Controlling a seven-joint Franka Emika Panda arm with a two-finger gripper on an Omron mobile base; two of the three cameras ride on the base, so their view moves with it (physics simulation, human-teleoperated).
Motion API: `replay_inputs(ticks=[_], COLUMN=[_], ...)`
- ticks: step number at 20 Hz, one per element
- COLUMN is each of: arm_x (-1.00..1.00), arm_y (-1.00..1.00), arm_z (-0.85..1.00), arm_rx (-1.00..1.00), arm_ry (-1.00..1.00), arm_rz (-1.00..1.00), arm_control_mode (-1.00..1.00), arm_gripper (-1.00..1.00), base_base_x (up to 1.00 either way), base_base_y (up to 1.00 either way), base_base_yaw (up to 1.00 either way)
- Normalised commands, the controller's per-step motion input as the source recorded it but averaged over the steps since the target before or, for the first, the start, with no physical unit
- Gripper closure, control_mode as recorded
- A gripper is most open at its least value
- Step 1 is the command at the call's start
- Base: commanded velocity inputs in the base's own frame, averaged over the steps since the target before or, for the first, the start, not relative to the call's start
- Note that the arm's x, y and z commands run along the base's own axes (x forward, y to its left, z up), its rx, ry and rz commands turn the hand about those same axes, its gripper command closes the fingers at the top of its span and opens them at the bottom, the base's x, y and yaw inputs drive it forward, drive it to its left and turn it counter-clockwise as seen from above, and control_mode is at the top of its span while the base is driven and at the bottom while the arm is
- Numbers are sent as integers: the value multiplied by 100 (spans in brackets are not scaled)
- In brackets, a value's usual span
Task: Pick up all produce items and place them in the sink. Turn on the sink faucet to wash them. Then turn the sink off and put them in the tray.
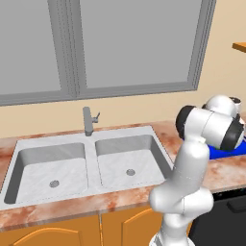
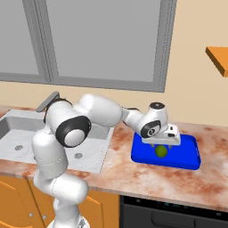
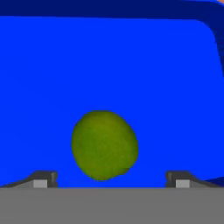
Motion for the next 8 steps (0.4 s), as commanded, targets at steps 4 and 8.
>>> replay_inputs(ticks=[4, 8], arm_x=[-53, -64], arm_y=[28, 43], arm_z=[39, 39], arm_rx=[-7, -7], arm_ry=[-2, -2], arm_rz=[0, 0], arm_control_mode=[-100, -100], arm_gripper=[-100, -100], base_base_x=[0, 0], base_base_y=[0, 0], base_base_yaw=[0, 0])
